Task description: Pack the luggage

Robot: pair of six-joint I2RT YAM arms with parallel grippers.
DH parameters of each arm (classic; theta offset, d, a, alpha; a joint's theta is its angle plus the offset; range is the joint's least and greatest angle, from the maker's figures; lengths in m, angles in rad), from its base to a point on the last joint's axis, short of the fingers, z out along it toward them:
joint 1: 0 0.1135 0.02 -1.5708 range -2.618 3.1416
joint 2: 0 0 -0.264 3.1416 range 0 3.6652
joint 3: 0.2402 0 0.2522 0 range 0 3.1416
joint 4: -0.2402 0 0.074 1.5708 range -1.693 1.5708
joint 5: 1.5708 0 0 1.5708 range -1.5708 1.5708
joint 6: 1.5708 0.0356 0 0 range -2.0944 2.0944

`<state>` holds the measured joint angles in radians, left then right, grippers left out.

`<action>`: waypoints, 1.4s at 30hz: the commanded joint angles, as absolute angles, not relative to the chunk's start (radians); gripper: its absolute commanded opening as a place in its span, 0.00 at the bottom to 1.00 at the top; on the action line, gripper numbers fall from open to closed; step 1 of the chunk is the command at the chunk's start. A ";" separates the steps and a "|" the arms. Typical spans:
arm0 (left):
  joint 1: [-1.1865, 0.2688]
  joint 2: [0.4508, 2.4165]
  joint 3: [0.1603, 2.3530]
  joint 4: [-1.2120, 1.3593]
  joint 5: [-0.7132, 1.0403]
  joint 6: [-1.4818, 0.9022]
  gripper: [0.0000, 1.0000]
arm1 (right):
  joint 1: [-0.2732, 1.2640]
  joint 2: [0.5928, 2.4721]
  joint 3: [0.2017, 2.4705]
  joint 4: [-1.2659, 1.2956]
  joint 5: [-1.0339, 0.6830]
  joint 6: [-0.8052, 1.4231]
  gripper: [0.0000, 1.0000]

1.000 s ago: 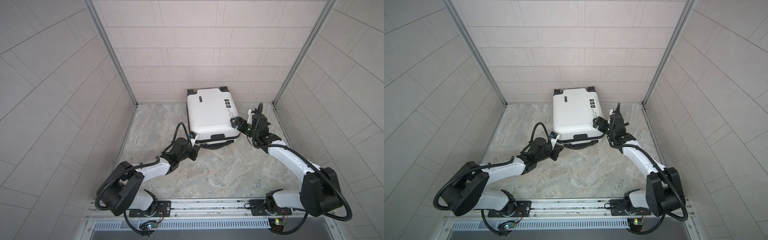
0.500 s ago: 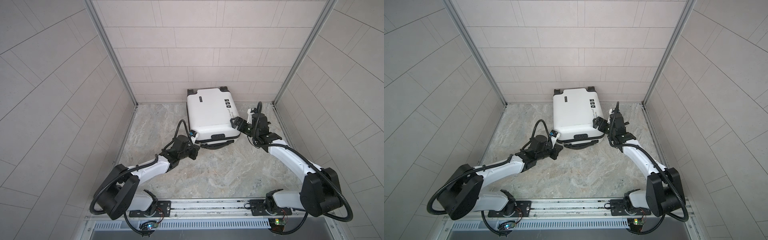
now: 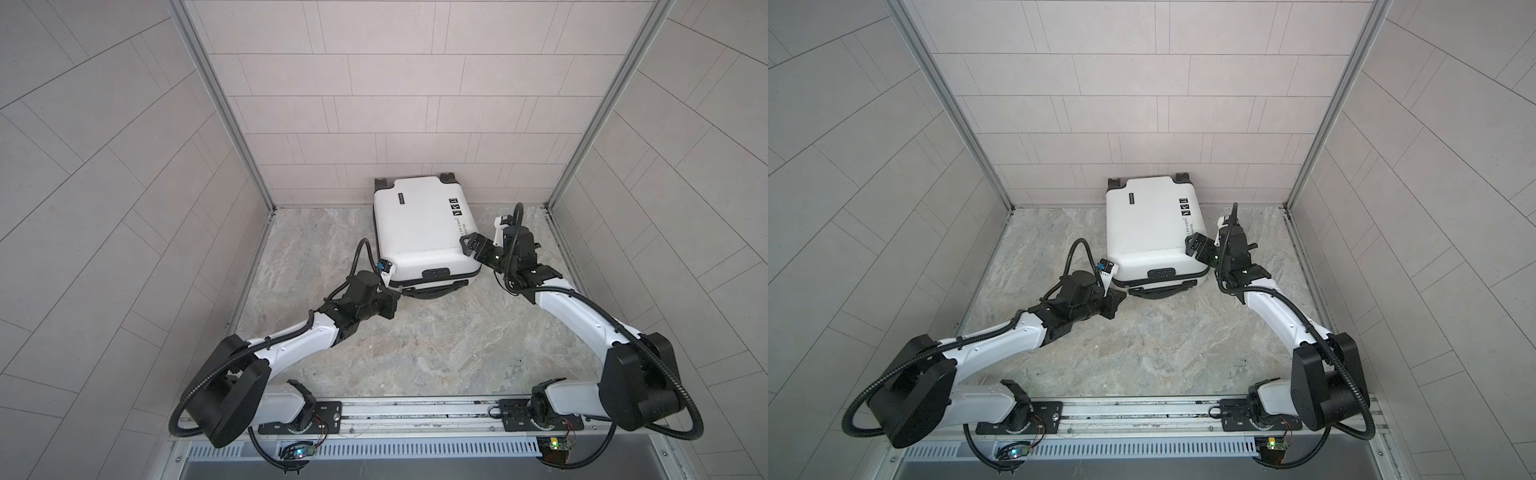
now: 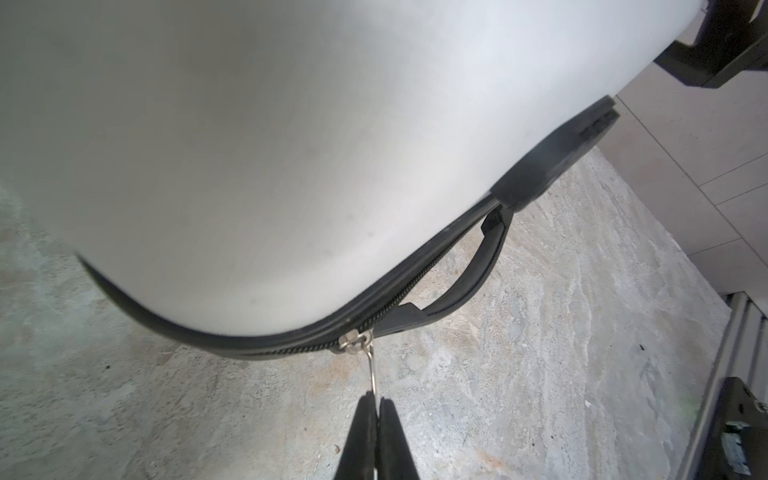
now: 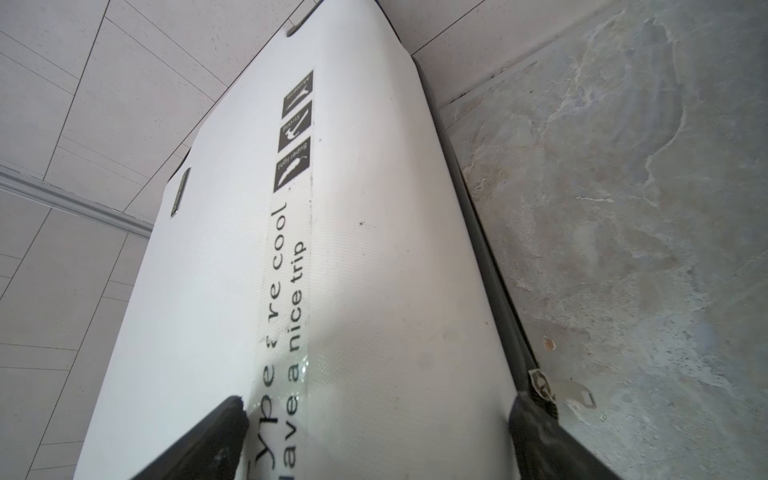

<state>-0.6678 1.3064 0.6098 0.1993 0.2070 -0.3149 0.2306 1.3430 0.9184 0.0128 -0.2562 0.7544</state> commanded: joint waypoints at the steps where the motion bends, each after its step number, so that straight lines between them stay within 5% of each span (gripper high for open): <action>1: -0.750 1.286 0.641 0.316 0.288 -0.299 0.00 | 0.282 1.382 0.873 -0.073 -0.338 0.767 1.00; 42: -1.053 1.510 0.734 0.481 -0.028 -0.166 0.00 | 0.316 1.404 0.875 -0.053 -0.323 0.785 1.00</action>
